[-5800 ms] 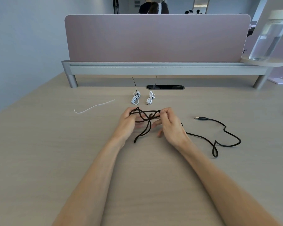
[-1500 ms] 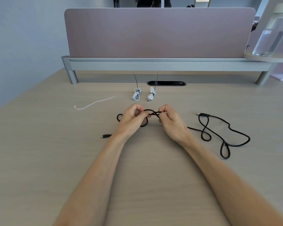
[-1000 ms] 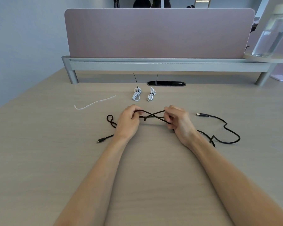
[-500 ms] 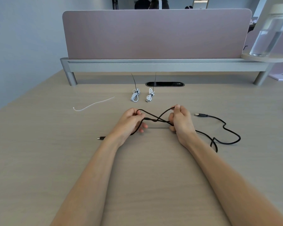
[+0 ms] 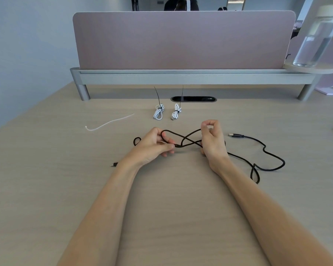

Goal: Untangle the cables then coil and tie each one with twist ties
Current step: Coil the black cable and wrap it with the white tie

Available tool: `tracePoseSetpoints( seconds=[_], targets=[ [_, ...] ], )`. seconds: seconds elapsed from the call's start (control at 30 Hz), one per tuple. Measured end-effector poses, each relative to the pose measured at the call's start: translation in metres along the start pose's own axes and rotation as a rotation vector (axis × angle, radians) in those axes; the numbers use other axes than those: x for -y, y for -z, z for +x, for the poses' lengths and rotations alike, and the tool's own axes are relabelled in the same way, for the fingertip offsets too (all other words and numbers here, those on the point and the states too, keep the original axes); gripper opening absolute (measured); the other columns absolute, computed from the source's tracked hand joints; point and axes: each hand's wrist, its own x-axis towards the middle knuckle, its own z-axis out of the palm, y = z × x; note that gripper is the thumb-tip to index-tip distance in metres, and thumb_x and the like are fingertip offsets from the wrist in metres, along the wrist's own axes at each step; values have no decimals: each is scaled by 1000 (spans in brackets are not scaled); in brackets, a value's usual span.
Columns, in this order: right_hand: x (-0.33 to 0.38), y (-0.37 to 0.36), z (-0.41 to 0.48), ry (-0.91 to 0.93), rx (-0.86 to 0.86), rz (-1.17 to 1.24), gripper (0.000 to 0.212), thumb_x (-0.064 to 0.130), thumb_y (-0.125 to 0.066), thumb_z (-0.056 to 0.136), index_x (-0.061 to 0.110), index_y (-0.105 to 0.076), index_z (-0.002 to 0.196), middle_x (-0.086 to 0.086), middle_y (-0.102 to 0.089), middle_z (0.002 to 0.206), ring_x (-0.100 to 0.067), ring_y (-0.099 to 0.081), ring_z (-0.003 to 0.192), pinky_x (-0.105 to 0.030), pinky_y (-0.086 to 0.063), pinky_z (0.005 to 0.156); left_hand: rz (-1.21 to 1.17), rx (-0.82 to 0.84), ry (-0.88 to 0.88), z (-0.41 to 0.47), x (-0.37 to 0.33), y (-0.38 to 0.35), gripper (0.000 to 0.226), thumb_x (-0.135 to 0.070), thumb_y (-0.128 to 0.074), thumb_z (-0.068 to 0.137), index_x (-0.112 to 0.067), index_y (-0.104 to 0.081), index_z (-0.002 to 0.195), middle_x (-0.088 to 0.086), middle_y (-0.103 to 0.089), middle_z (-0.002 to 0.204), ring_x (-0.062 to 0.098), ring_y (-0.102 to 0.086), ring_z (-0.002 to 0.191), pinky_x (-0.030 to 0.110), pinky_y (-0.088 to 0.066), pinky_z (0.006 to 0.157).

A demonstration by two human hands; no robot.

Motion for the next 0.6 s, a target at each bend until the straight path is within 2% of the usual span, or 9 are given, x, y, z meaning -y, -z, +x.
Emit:
tracePoseSetpoints(
  seconds=[0.07, 0.13, 0.2, 0.3, 0.4, 0.47, 0.6],
  targets=[
    [2, -1, -5, 71, 93, -75, 3, 30, -52, 94, 31, -52, 97, 6, -49, 84, -4, -44, 54, -20, -39, 56, 60, -39, -31, 3, 6, 0, 28, 0, -60, 90, -15, -37, 86, -6, -72, 81, 12, -66, 68, 29, -51, 69],
    [0, -2, -7, 143, 182, -144, 15, 28, -63, 88, 32, -57, 101, 7, -44, 108, -4, -48, 67, -12, -40, 69, 157, -59, -67, 3, 9, -2, 25, -9, -59, 93, -17, -36, 87, -11, -74, 79, 16, -65, 78, 38, -50, 82],
    [-1, -1, -9, 227, 243, -191, 19, 25, -70, 84, 35, -62, 99, 5, -38, 119, -9, -44, 77, -16, -40, 80, 235, -101, -96, 3, 9, -4, 20, -16, -57, 93, -16, -38, 91, -14, -74, 83, 15, -65, 92, 40, -47, 88],
    [-2, -3, -10, 318, 330, -214, 12, 23, -73, 83, 30, -72, 93, 8, -40, 116, 1, -39, 84, -10, -37, 74, 303, -190, -130, 1, 7, -6, 22, -24, -59, 92, -15, -39, 90, -11, -73, 79, 19, -64, 88, 39, -48, 79],
    [-6, -7, -7, 382, 371, -332, 10, 25, -73, 84, 28, -74, 93, 9, -46, 114, 9, -41, 84, -9, -33, 74, 187, -152, -167, 2, 8, -8, 28, -21, -58, 94, -17, -33, 82, -4, -70, 67, 22, -66, 76, 40, -50, 72],
    [-9, -7, -5, 421, 396, -386, 8, 22, -72, 85, 27, -73, 90, 7, -50, 111, 11, -46, 86, -12, -33, 80, 100, -128, -171, 3, 8, -9, 32, -15, -57, 95, -17, -29, 80, -1, -68, 62, 19, -65, 69, 29, -50, 67],
    [-9, -8, -7, 460, 392, -508, 7, 24, -66, 88, 25, -69, 83, 11, -53, 104, 1, -54, 91, -26, -44, 82, 73, -123, -159, 2, 7, -9, 32, -16, -55, 96, -17, -27, 80, 0, -67, 61, 18, -65, 68, 25, -49, 68]
  ],
)
